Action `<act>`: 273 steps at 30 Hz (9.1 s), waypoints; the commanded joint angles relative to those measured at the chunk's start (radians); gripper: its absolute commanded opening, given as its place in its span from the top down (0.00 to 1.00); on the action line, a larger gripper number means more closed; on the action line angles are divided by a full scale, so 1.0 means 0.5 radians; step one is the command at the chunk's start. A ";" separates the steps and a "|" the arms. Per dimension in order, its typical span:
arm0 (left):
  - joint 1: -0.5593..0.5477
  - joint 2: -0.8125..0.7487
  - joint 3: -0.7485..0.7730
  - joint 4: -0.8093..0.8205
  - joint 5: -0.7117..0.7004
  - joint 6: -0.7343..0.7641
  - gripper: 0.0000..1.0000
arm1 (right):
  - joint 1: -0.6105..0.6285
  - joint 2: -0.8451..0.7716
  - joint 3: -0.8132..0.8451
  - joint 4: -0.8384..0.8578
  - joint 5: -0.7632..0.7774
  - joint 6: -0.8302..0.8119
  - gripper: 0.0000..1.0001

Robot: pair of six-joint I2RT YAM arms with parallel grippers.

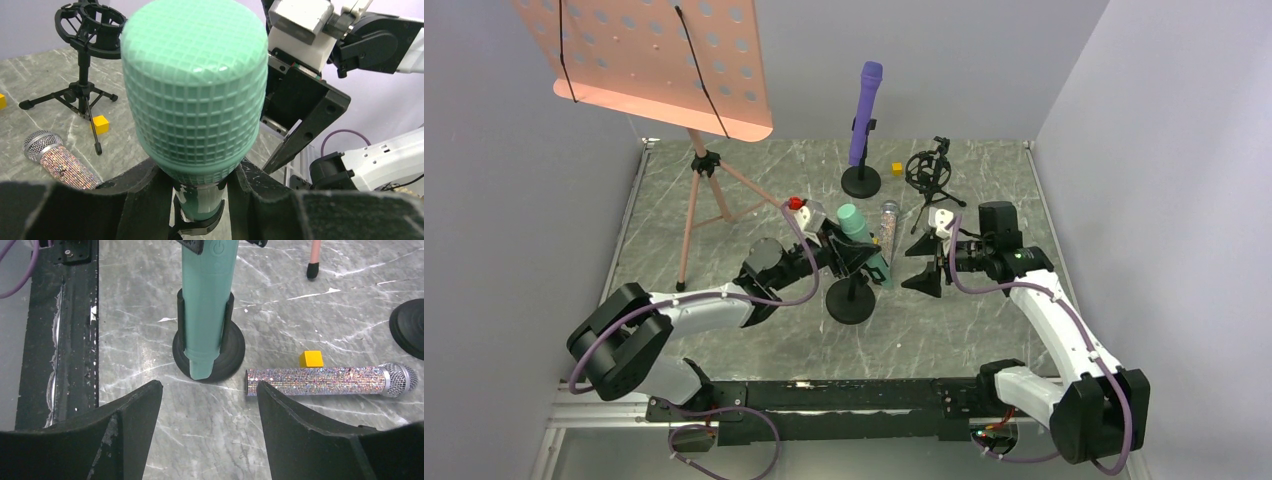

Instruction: Attach the microphones to the stand

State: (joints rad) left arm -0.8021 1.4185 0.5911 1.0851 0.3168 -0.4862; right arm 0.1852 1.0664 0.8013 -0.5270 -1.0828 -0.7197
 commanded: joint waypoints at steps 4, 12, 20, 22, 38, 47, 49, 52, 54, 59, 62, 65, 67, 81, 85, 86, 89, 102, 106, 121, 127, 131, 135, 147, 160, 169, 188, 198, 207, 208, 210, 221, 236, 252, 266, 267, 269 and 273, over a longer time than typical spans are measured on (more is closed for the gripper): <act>-0.007 0.136 -0.033 -0.528 0.161 0.154 1.00 | -0.036 -0.044 0.065 0.004 -0.072 -0.046 0.24; -0.007 0.255 -0.136 -0.449 0.216 0.101 1.00 | -0.038 -0.042 0.040 0.050 -0.092 0.000 0.22; -0.009 0.304 -0.185 -0.396 0.223 0.044 0.95 | -0.036 -0.021 0.030 0.066 -0.102 0.012 0.21; -0.008 0.255 -0.182 -0.411 0.206 0.010 0.82 | -0.036 -0.022 0.028 0.069 -0.098 0.018 0.21; -0.005 -0.463 -0.219 -0.654 -0.078 0.019 0.01 | -0.036 -0.020 0.036 0.057 -0.096 0.010 0.20; 0.055 -0.968 -0.362 -0.688 -0.268 0.035 0.01 | -0.042 -0.015 0.045 0.040 -0.091 -0.003 0.20; 0.085 -0.983 -0.287 -0.752 -0.207 0.018 0.01 | -0.042 -0.010 0.045 0.038 -0.090 -0.006 0.20; 0.110 -0.944 -0.171 -0.771 -0.110 -0.028 0.01 | -0.042 -0.006 0.045 0.039 -0.086 -0.006 0.20; 0.116 -0.884 -0.105 -0.738 -0.062 -0.074 0.01 | -0.042 -0.009 0.042 0.041 -0.082 -0.006 0.20; 0.115 -0.649 0.004 -0.535 0.034 -0.234 0.11 | -0.045 -0.009 0.041 0.040 -0.080 -0.009 0.20; 0.116 -0.545 0.041 -0.473 0.010 -0.316 0.17 | -0.045 -0.009 0.039 0.039 -0.079 -0.012 0.20; 0.115 -0.483 0.083 -0.497 -0.023 -0.363 0.27 | -0.048 -0.013 0.039 0.036 -0.081 -0.015 0.20; 0.114 -0.463 0.106 -0.515 -0.029 -0.373 0.32 | -0.046 -0.015 0.041 0.035 -0.078 -0.018 0.20; 0.116 -0.420 0.166 -0.539 0.052 -0.382 0.45 | -0.049 0.004 0.039 0.035 -0.078 -0.018 0.20; 0.116 -0.413 0.185 -0.607 0.085 -0.339 0.68 | -0.048 0.006 0.039 0.035 -0.076 -0.021 0.20; 0.116 -0.417 0.186 -0.628 0.095 -0.329 0.73 | -0.048 0.009 0.039 0.035 -0.075 -0.021 0.20; 0.116 -0.426 0.189 -0.709 0.120 -0.279 0.83 | -0.048 0.014 0.041 0.031 -0.077 -0.026 0.20; 0.113 -0.394 0.264 -1.225 0.365 0.049 0.92 | -0.048 0.026 0.036 0.032 -0.091 -0.027 0.19; 0.113 -0.411 0.242 -1.371 0.332 0.166 0.92 | -0.049 0.040 0.033 0.035 -0.116 -0.018 0.18; 0.111 -0.180 0.177 -1.267 0.418 0.147 0.93 | -0.048 0.101 0.036 0.030 -0.133 -0.018 0.18; 0.111 -0.159 0.154 -1.215 0.415 0.103 0.86 | -0.046 0.118 0.029 0.056 -0.148 0.000 0.17; 0.113 -0.209 0.178 -1.253 0.373 0.055 0.56 | -0.043 0.087 -0.038 0.245 -0.232 0.193 0.10; 0.113 -0.292 0.196 -1.268 0.337 0.002 0.32 | -0.021 0.074 -0.094 0.467 -0.241 0.432 0.06; 0.116 -0.924 0.104 -1.524 -0.069 0.153 0.01 | 0.370 0.266 0.096 0.511 0.151 0.508 0.00; 0.116 -1.680 -0.370 -1.771 -0.419 0.124 0.01 | 0.451 0.356 0.139 0.573 0.049 0.623 0.16; 0.116 -1.765 -0.366 -1.831 -0.488 0.161 0.01 | 0.458 0.411 0.254 0.358 -0.041 0.550 0.66; 0.116 -1.829 -0.359 -1.879 -0.483 0.254 0.01 | -0.045 0.176 0.781 -1.295 -0.240 -0.544 0.76; 0.116 -1.855 -0.366 -1.892 -0.433 0.280 0.01 | -0.952 0.463 1.155 -1.047 -0.134 -0.331 0.75; 0.114 -1.935 -0.435 -1.919 -0.456 0.304 0.01 | -1.058 0.741 1.181 0.165 0.417 0.494 0.74; 0.115 -1.933 -0.441 -1.916 -0.458 0.306 0.01 | -1.061 0.774 1.197 0.269 0.444 0.561 0.74; 0.114 -1.927 -0.456 -1.898 -0.456 0.303 0.01 | -1.061 0.888 1.237 0.423 0.524 0.654 0.74; 0.115 -1.883 -0.462 -1.895 -0.449 0.336 0.01 | -1.093 1.330 1.397 0.772 0.591 0.855 0.71; 0.115 -1.860 -0.444 -1.927 -0.412 0.284 0.01 | -1.206 1.117 1.079 0.714 0.402 0.771 0.27; 0.119 -1.556 -0.269 -1.840 -0.237 0.023 0.01 | -1.270 0.388 0.821 0.684 0.501 0.986 0.00; 0.127 -1.542 -0.376 -1.592 -0.244 -0.284 0.01 | -1.325 0.129 0.348 1.180 -0.187 1.537 0.00; 0.133 -1.522 -0.391 -1.542 -0.239 -0.319 0.01 | -1.323 0.097 0.264 1.284 -0.230 1.636 0.00; 0.161 -1.454 -0.402 -1.423 -0.210 -0.402 0.01 | -1.320 0.044 0.133 1.531 -0.302 1.829 0.00; 0.234 -1.222 -0.352 -1.170 -0.084 -0.569 0.01 | -1.318 0.025 -0.037 1.802 -0.366 2.049 0.00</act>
State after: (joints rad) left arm -0.7181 0.7197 0.3958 0.3168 0.2108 -0.6563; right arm -0.4747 1.1000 0.8265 0.1406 -1.1721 0.1318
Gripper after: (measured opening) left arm 0.993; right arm 0.994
